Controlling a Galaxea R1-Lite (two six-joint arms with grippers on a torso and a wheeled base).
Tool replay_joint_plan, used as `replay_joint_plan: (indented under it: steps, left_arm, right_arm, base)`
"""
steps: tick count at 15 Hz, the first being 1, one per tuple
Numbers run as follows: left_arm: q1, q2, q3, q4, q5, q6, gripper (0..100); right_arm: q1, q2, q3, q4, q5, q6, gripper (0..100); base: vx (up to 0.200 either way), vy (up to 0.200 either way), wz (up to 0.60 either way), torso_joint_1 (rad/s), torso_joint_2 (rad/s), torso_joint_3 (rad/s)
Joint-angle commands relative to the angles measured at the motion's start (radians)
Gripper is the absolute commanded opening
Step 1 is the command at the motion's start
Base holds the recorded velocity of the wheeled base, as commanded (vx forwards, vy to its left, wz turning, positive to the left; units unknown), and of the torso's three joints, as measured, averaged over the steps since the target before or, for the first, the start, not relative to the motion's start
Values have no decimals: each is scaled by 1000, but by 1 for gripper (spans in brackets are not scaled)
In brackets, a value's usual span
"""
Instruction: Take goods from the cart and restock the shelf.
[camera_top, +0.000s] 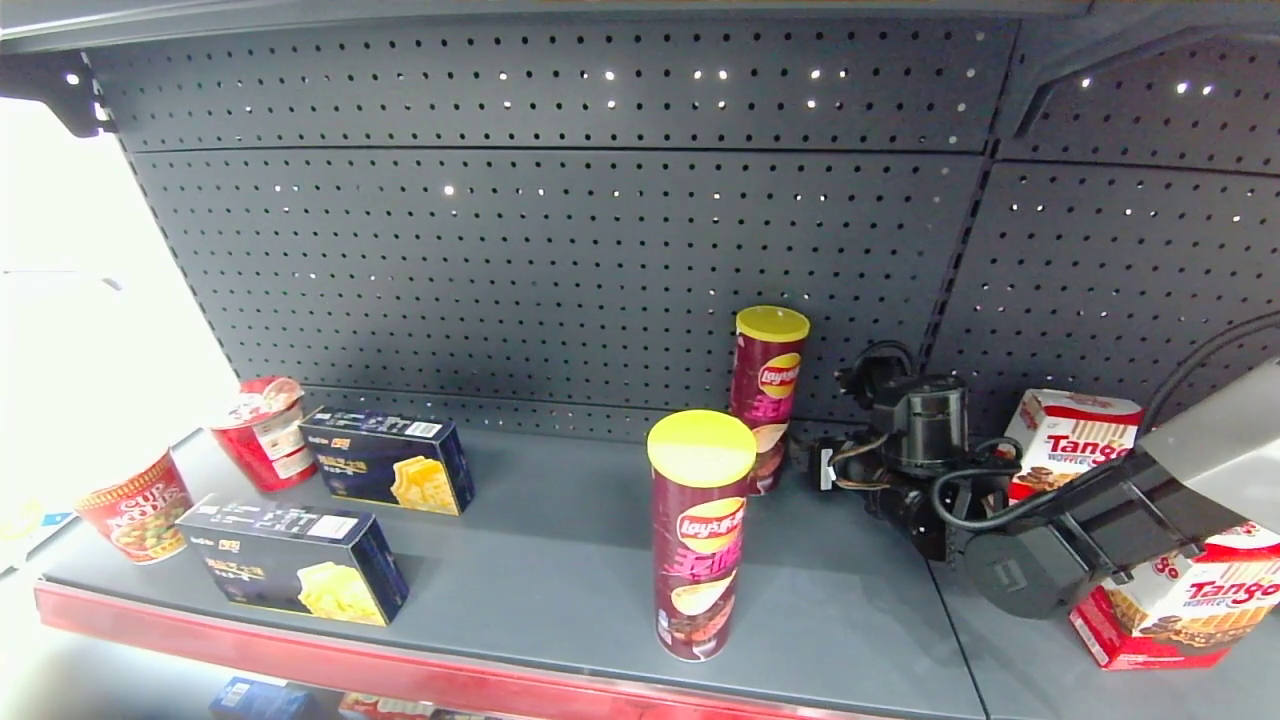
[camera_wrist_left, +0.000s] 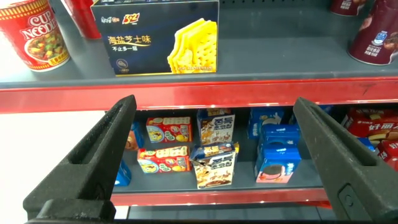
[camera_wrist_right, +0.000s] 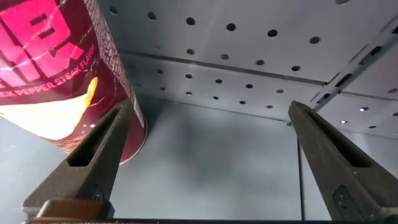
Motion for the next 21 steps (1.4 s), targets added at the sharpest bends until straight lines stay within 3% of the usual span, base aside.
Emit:
replay_joint_plan:
  steps: [1, 9, 18, 21]
  left_arm:
    - [0, 2, 0, 0, 0, 0, 100]
    - [0, 2, 0, 0, 0, 0, 100]
    - [0, 2, 0, 0, 0, 0, 100]
    - [0, 2, 0, 0, 0, 0, 100]
  right_arm:
    - [6, 5, -9, 2, 1, -1, 100]
    - [11, -103, 51, 8, 4, -16, 100]
    - [104, -822, 487, 23, 88, -141, 100]
    - [46, -1084, 640, 81, 88, -208, 100]
  base:
    - [0, 0, 0, 0, 0, 0]
    - [0, 0, 0, 0, 0, 0]
    - [0, 0, 0, 0, 0, 0]
    - [0, 0, 0, 0, 0, 0]
